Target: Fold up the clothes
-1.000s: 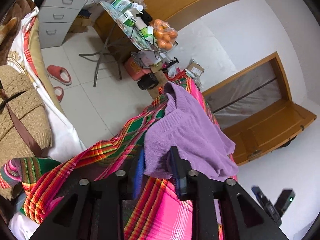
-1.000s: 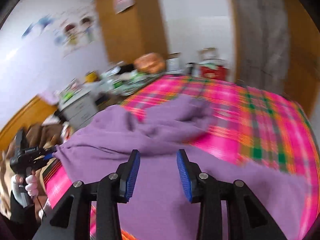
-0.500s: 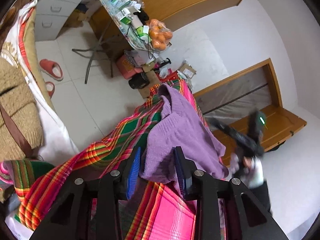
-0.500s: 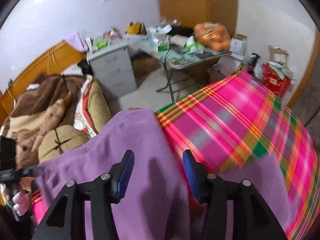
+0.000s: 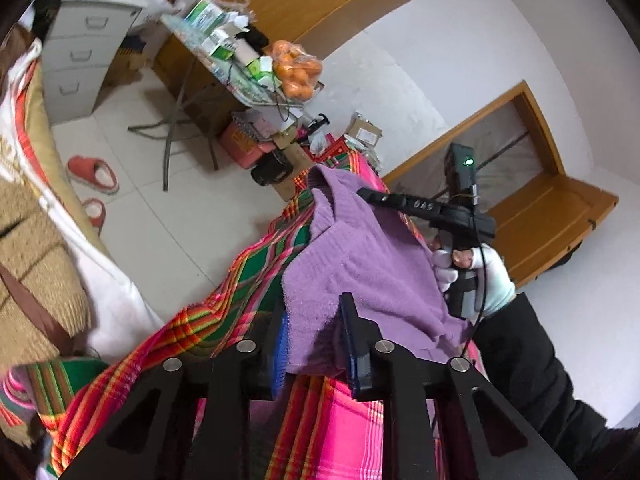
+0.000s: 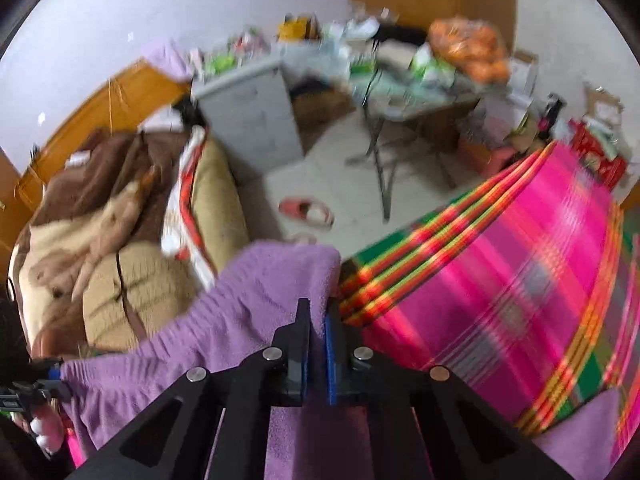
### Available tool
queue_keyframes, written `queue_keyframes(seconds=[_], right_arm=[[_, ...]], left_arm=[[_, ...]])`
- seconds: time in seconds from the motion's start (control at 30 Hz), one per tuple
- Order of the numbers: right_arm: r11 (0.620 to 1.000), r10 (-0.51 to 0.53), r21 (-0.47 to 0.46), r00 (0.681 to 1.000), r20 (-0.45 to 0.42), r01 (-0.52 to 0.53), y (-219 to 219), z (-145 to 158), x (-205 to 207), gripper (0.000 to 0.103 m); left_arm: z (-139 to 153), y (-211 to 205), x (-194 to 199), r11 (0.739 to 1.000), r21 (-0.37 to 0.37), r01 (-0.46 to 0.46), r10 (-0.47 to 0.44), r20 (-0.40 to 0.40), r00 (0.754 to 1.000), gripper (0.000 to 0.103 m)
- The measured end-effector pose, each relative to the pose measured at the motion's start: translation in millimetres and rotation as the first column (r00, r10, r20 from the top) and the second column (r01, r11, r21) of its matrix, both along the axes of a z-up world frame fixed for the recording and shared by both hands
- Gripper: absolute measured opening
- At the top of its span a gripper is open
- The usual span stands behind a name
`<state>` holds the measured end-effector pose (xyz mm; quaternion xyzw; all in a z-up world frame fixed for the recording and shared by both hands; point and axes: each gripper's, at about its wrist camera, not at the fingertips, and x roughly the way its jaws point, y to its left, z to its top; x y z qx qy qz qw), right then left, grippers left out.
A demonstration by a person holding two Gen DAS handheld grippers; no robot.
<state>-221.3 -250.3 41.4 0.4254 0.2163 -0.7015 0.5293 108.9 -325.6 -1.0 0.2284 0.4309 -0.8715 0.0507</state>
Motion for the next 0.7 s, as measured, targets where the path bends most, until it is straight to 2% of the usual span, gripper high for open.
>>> queue_keyframes(seconds=[0.07, 0.13, 0.2, 0.27, 0.37, 0.43, 0.53, 0.6, 0.7], right_arm=[[0.992, -0.094, -0.090, 0.995, -0.022, 0.091, 15, 19, -15, 0.005], [0.979, -0.169, -0.123, 0.985, -0.026, 0.164, 23, 25, -26, 0.005], [0.970, -0.222, -0.113, 0.974, -0.048, 0.215, 29, 23, -34, 0.005], [0.970, -0.243, -0.042, 0.968, -0.062, 0.241, 26, 10, -39, 0.005], [0.970, -0.233, 0.072, 0.972, -0.023, 0.234, 21, -18, -44, 0.006], [0.974, -0.225, 0.043, 0.974, 0.008, 0.224, 23, -16, -44, 0.009], [0.979, -0.202, 0.000, 0.979, 0.040, 0.202, 21, -9, -42, 0.031], [0.982, -0.183, -0.025, 0.982, 0.056, 0.185, 19, -4, -40, 0.034], [0.990, -0.136, 0.031, 0.989, 0.055, 0.135, 11, -15, -31, 0.035]], left_arm=[[1, -4, -7, 1.000, 0.001, 0.003, -0.003, 0.001, 1.000, 0.021], [0, -9, -16, 1.000, 0.013, 0.008, -0.008, 0.012, 1.000, 0.020], [-3, -13, -22, 0.999, 0.031, 0.018, -0.019, 0.038, 0.999, 0.020], [-6, -16, -22, 0.999, 0.039, 0.030, -0.033, 0.063, 0.997, 0.020], [-7, -18, -16, 0.996, 0.058, 0.065, -0.069, 0.054, 0.996, 0.020], [-7, -20, -12, 0.994, 0.070, 0.083, -0.087, 0.049, 0.995, 0.020], [-10, -21, -7, 0.992, 0.080, 0.096, -0.099, 0.038, 0.994, 0.020], [-10, -20, -4, 0.993, 0.071, 0.094, -0.097, 0.041, 0.994, 0.020], [-8, -19, 1, 0.995, 0.046, 0.093, -0.096, 0.053, 0.994, 0.020]])
